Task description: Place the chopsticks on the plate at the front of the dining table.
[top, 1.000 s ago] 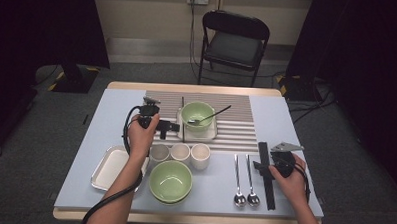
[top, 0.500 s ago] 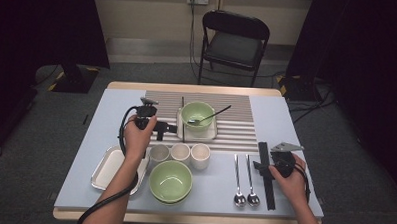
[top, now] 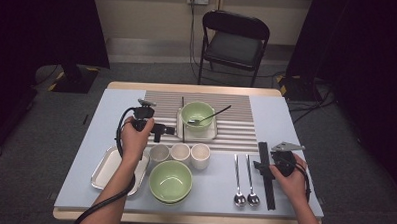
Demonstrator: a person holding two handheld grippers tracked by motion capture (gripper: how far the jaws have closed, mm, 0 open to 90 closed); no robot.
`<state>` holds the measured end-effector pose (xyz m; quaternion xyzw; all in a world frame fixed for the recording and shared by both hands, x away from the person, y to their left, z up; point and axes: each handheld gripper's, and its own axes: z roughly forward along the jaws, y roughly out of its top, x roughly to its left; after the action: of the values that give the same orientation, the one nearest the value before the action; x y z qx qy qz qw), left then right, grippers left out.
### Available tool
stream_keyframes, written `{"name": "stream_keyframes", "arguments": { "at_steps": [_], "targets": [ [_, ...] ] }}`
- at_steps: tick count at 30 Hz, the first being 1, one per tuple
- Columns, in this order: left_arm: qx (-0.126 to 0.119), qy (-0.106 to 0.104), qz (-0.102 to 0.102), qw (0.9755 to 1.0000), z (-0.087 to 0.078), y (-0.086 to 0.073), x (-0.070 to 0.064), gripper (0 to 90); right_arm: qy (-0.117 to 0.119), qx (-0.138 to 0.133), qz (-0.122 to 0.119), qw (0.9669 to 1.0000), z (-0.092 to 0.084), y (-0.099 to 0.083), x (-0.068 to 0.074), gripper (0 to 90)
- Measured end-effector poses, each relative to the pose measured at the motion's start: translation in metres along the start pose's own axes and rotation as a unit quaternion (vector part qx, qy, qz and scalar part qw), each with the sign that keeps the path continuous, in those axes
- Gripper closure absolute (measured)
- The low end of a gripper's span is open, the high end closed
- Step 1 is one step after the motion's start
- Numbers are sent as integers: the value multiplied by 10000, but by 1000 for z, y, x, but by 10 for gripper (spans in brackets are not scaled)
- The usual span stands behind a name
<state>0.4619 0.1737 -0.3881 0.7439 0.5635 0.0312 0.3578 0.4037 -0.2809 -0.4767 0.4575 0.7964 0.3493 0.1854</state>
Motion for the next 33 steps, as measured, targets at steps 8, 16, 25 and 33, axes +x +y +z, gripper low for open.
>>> {"name": "stream_keyframes", "arguments": {
  "at_steps": [8, 16, 25, 33],
  "targets": [
    [-3, 17, 20, 10000, -4, -1, 2, 186, 65, -75, 147, 9998, -10, 4, -10, 156],
    [-13, 63, -5, 10000, -9, -4, 4, 186, -23, 27, 259, 9997, -16, 2, -16, 184],
    [-39, 78, 24, 10000, -13, -4, 4, 187, -226, 55, 358, 9991, -22, 2, -22, 259],
    [-40, 79, -13, 10000, -14, -6, 5, 187, -338, 155, 413, 9985, -24, -1, -26, 307]
  ]
}}
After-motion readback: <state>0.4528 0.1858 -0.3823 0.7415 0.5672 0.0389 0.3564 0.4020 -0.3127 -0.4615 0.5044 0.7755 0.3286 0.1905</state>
